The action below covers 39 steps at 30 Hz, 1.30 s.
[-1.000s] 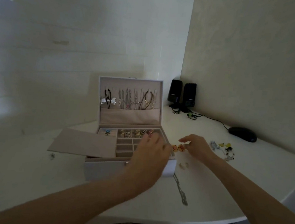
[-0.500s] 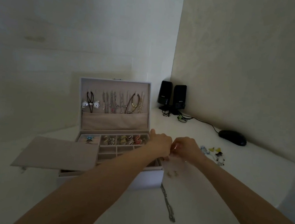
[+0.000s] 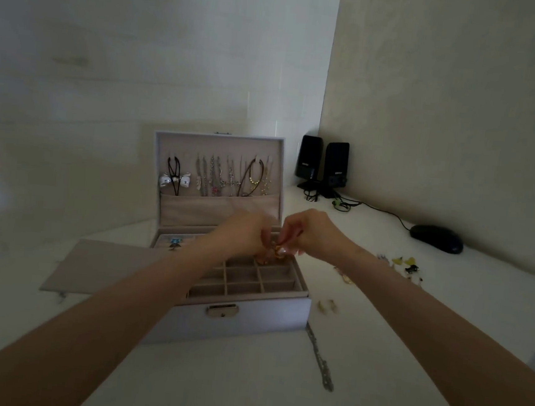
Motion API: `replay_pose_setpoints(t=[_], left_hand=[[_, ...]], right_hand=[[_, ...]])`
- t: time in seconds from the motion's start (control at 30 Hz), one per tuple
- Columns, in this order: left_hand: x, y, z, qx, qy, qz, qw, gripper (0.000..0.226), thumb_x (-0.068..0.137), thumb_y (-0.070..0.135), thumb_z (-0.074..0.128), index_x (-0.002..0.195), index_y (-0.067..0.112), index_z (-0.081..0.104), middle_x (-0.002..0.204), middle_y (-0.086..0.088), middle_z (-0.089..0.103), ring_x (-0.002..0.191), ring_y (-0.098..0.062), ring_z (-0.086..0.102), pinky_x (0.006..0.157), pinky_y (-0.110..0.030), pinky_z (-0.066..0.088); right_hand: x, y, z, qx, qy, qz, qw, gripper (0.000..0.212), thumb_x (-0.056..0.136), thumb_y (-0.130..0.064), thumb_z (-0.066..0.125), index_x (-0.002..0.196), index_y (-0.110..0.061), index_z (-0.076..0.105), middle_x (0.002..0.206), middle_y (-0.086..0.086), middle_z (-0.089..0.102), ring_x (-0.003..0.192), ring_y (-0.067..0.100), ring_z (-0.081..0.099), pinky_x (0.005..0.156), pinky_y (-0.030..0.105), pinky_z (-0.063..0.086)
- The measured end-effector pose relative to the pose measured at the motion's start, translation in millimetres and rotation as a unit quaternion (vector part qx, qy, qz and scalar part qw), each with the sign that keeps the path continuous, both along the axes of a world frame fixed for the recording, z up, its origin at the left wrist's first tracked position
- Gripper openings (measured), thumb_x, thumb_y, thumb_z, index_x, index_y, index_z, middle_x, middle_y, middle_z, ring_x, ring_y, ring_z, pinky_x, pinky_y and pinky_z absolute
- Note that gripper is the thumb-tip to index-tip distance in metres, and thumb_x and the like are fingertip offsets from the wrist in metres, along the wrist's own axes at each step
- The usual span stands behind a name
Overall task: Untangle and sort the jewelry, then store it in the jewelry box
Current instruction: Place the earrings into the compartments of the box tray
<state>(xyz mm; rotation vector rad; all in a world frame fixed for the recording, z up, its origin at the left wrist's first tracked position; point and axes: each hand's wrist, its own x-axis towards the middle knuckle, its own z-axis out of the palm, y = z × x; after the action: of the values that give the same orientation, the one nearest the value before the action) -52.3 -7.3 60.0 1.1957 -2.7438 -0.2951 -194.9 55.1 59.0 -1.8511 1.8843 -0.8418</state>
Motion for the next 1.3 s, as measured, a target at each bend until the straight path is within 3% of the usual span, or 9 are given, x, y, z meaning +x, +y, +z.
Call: replay_pose_setpoints(t=[0.07,0.17,0.4,0.53,0.7,0.77,0.9,1.03,1.3], left_hand=[[0,-2,-5,-0.007,0.0,-0.014,1.0,0.021,0.079,0.027,0.073,0.095,0.017,0.066,0.094,0.003,0.063,0.087,-0.015,0.056,0.079,-0.03,0.046],[-1,-3,-10,-0.012,-0.006,-0.039,0.999,0.017,0.077,0.027,0.075,0.087,0.015,0.068,0.094,-0.002,0.067,0.09,-0.019,0.06,0.08,-0.033,0.048],[5,-8,-15,-0.061,0.002,-0.052,0.997,0.011,0.086,0.019,0.065,0.096,0.018,0.07,0.101,-0.004,0.067,0.096,-0.021,0.06,0.084,-0.037,0.05],[4,-7,-18,-0.087,0.003,-0.028,0.996,0.018,0.087,0.02,0.061,0.105,0.017,0.062,0.102,-0.004,0.064,0.097,-0.023,0.06,0.083,-0.039,0.051],[-10,6,-6,-0.093,0.088,-0.045,0.991,0.01,0.09,0.027,0.06,0.095,0.018,0.062,0.099,0.004,0.062,0.093,-0.012,0.056,0.081,-0.031,0.048],[-29,12,-3,-0.096,0.115,-0.074,0.986,0.011,0.091,0.027,0.059,0.095,0.017,0.061,0.099,0.003,0.061,0.094,-0.013,0.053,0.08,-0.03,0.046],[-84,14,-10,-0.052,0.041,-0.13,0.989,0.023,0.091,0.028,0.059,0.109,0.014,0.057,0.113,-0.003,0.058,0.107,-0.019,0.05,0.089,-0.033,0.043],[-134,8,-26,0.04,-0.033,-0.117,0.992,0.049,0.088,0.031,0.064,0.128,0.009,0.047,0.124,-0.009,0.056,0.113,-0.025,0.052,0.093,-0.034,0.044],[-189,-11,-49,0.034,-0.052,-0.087,0.994,0.025,0.092,0.015,0.056,0.115,0.008,0.062,0.117,-0.011,0.061,0.103,-0.027,0.06,0.08,-0.032,0.048]], right_hand=[[2,-6,-4,0.011,0.057,0.009,0.998,0.015,0.068,-0.002,0.081,0.082,-0.003,0.073,0.075,0.003,0.068,0.075,0.011,0.062,0.069,0.016,0.05],[4,-12,-7,0.03,0.112,0.027,0.993,0.017,0.069,-0.005,0.081,0.085,-0.007,0.076,0.086,0.01,0.073,0.086,0.022,0.067,0.083,0.034,0.054],[7,-15,-14,-0.023,0.234,-0.001,0.972,0.014,0.082,-0.011,0.067,0.092,-0.017,0.074,0.094,0.007,0.066,0.091,0.025,0.06,0.07,0.031,0.046],[6,-13,-19,-0.043,0.223,-0.013,0.974,0.02,0.084,-0.01,0.062,0.102,-0.012,0.067,0.1,0.007,0.065,0.093,0.026,0.06,0.076,0.034,0.049],[-31,-3,-9,-0.096,0.094,-0.088,0.987,0.004,0.082,-0.02,0.072,0.083,-0.022,0.069,0.088,-0.003,0.067,0.084,0.012,0.058,0.078,0.03,0.047],[-60,2,-8,-0.064,0.144,-0.13,0.979,0.005,0.084,-0.019,0.069,0.089,-0.02,0.071,0.095,-0.002,0.069,0.085,0.012,0.061,0.08,0.029,0.048],[-111,14,-23,0.076,0.206,-0.128,0.967,0.021,0.086,-0.011,0.067,0.105,-0.018,0.072,0.109,0.0,0.069,0.091,0.012,0.063,0.082,0.024,0.048],[-138,14,-44,0.081,0.249,-0.129,0.956,0.026,0.088,-0.017,0.065,0.114,-0.02,0.069,0.117,0.001,0.065,0.104,0.012,0.056,0.084,0.019,0.038],[-155,-3,-57,0.097,0.303,-0.138,0.938,0.024,0.091,-0.016,0.059,0.111,-0.016,0.071,0.111,0.004,0.068,0.103,0.02,0.058,0.079,0.021,0.039]])
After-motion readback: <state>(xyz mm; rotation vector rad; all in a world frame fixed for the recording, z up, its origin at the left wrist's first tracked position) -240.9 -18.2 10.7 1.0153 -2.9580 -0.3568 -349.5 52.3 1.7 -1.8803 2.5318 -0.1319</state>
